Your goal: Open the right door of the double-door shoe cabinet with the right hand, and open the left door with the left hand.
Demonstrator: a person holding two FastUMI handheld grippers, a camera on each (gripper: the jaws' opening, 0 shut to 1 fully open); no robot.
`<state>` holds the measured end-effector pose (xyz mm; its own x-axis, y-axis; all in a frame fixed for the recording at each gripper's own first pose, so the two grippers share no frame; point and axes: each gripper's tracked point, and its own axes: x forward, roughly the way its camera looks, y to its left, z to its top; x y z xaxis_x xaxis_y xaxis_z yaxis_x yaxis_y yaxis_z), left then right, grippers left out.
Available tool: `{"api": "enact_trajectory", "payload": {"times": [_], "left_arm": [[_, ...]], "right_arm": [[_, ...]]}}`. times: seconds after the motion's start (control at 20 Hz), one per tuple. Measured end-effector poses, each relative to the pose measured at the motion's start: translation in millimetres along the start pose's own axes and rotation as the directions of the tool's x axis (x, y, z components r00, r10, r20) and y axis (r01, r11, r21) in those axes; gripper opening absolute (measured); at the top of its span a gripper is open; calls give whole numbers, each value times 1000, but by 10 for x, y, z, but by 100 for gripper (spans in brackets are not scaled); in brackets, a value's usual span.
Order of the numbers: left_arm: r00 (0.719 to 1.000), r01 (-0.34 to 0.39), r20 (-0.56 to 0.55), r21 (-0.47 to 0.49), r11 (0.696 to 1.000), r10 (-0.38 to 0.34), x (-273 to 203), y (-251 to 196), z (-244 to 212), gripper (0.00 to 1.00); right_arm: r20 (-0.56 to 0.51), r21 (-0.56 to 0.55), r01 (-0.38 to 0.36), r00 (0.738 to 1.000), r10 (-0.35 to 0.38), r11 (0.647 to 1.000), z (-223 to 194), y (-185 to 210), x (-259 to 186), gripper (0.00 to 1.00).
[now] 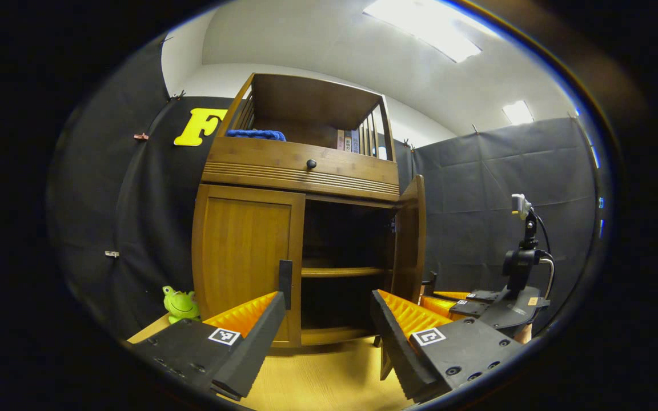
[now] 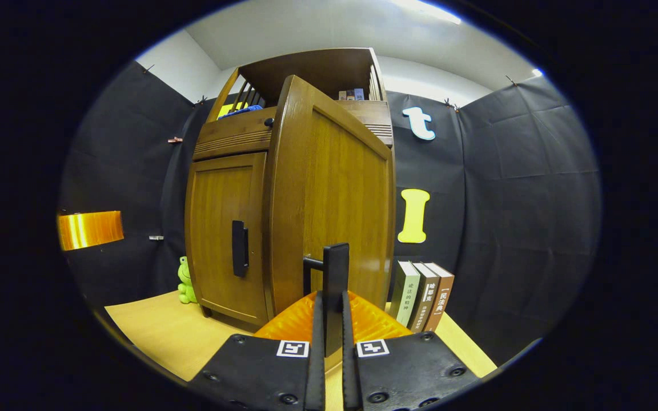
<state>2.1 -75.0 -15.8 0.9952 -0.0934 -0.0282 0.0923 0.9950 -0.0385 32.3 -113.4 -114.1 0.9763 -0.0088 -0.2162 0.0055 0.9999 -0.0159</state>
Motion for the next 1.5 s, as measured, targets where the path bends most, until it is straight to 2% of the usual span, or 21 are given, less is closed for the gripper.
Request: {"api": "enact_trajectory", "payload": {"times": [0.05, 0.1, 0.2, 0.3, 0.35, 0.5, 0.55, 0.6, 0.7, 0.85, 1.1, 1.15, 1.2, 1.25, 1.5], "left_arm": [[1000, 5, 0, -2, 1000, -5, -2, -27, -23, 94], [1000, 11, 2, -6, 1000, -11, 3, -52, -21, 90], [1000, 22, 6, -12, 1000, -22, 33, -87, -10, 94], [999, 31, 8, -16, 999, -31, 97, -105, -28, 94], [999, 34, 8, -16, 999, -33, 114, -128, -60, 94], [999, 41, -4, -25, 999, -42, 212, -189, -121, 94], [999, 44, -11, -27, 999, -44, 228, -220, -156, 90], [999, 46, -17, -27, 999, -47, 249, -245, -172, 94], [998, 51, -23, -25, 998, -51, 287, -293, -193, 94], [997, 65, -29, -26, 998, -66, 337, -367, -229, 94], [996, 79, -34, -31, 996, -80, 368, -447, -250, 94], [996, 84, -32, -32, 996, -85, 375, -470, -248, 90], [996, 89, -28, -32, 996, -90, 367, -473, -234, 94], [995, 94, -25, -34, 995, -94, 364, -491, -236, 94], [995, 102, -16, -45, 994, -103, 357, -482, -223, 94]], "right_arm": [[-1, -1, 7, 1000, -7, 1000, -3, -35, -18, 16], [0, -2, 14, 1000, -14, 1000, -2, -80, -38, 20], [-5, -9, 38, 999, -38, 999, -8, -194, -65, 20], [-12, -21, 71, 997, -71, 997, -35, -345, -87, 11], [-12, -22, 85, 996, -86, 996, -35, -424, -107, 16], [-14, -29, 127, 992, -127, 992, -30, -639, -152, 16], [-13, -38, 143, 990, -143, 989, -34, -717, -155, 16], [-12, -42, 153, 988, -154, 987, -33, -775, -173, 15], [-12, -36, 163, 986, -163, 986, -31, -859, -197, 10], [-17, -28, 163, 986, -163, 986, -42, -936, -259, 10], [1, -47, 210, 978, -211, 976, 42, -1138, -409, 10], [14, -50, 227, 974, -226, 973, 64, -1156, -415, 10], [37, -65, 253, 967, -251, 965, 116, -1209, -437, 0], [51, -78, 278, 960, -275, 957, 139, -1302, -473, 7], [49, -42, 238, 970, -236, 970, 231, -1179, -689, 6]]}}
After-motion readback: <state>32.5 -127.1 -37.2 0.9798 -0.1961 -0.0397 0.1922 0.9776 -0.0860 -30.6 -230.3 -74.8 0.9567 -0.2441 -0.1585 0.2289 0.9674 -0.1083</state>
